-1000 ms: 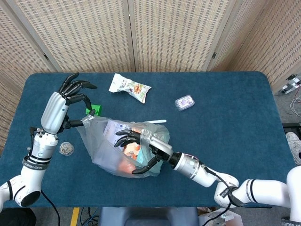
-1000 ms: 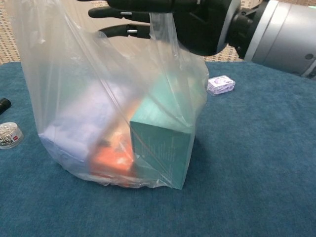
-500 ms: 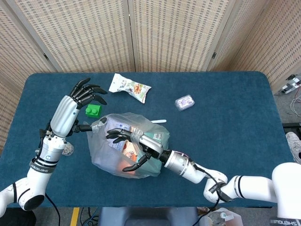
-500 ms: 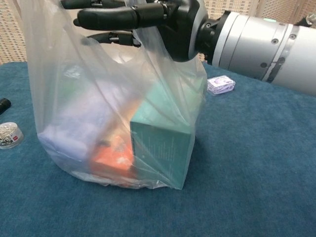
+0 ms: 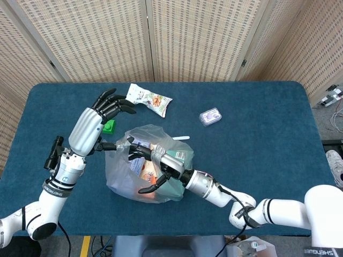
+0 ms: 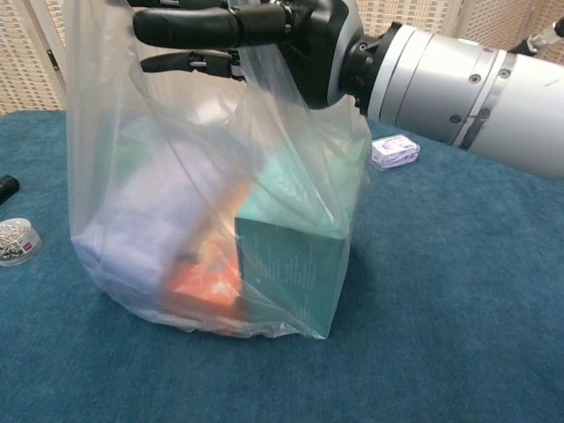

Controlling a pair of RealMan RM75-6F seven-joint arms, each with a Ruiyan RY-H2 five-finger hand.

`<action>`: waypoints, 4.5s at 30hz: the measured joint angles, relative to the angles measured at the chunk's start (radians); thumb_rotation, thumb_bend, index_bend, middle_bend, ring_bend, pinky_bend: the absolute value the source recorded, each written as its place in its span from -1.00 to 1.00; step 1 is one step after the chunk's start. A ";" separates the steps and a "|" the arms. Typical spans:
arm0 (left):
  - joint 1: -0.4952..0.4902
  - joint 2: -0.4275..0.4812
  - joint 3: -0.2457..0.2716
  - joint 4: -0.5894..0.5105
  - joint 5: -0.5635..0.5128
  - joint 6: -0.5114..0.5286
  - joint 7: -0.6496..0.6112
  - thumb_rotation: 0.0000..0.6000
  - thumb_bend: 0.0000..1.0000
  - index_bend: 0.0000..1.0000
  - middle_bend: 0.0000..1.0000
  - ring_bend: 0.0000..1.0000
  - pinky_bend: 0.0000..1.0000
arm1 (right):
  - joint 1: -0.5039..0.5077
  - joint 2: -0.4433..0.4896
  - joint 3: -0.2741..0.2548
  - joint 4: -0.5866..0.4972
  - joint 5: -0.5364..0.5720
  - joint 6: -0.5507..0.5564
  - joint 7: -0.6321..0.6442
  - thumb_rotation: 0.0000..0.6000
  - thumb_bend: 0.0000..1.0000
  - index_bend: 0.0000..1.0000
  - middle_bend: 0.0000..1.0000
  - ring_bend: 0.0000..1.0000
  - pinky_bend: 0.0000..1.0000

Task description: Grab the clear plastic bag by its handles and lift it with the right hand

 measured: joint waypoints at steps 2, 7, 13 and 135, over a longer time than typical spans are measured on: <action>-0.008 0.003 -0.005 -0.009 -0.010 -0.010 0.021 1.00 -0.66 -0.36 -0.45 -0.66 -0.87 | 0.003 0.000 0.003 -0.002 -0.005 0.006 0.002 1.00 -1.00 -0.79 -0.72 -0.82 -0.66; -0.026 0.010 -0.019 -0.034 -0.036 -0.029 0.059 1.00 -0.67 -0.40 -0.47 -0.67 -0.87 | 0.010 0.004 0.009 -0.015 -0.006 0.009 -0.001 1.00 -1.00 -0.78 -0.72 -0.82 -0.66; -0.050 0.017 -0.035 -0.072 -0.068 -0.050 0.107 1.00 -0.69 -0.43 -0.49 -0.67 -0.87 | 0.016 -0.001 0.011 -0.015 0.003 0.005 -0.003 1.00 -1.00 -0.79 -0.72 -0.82 -0.65; 0.454 0.099 0.316 0.171 -0.059 0.221 0.336 1.00 -1.00 -0.69 -0.72 -0.84 -0.98 | 0.077 0.116 0.288 -0.129 0.370 -0.194 0.527 1.00 -0.30 0.70 0.64 0.58 0.68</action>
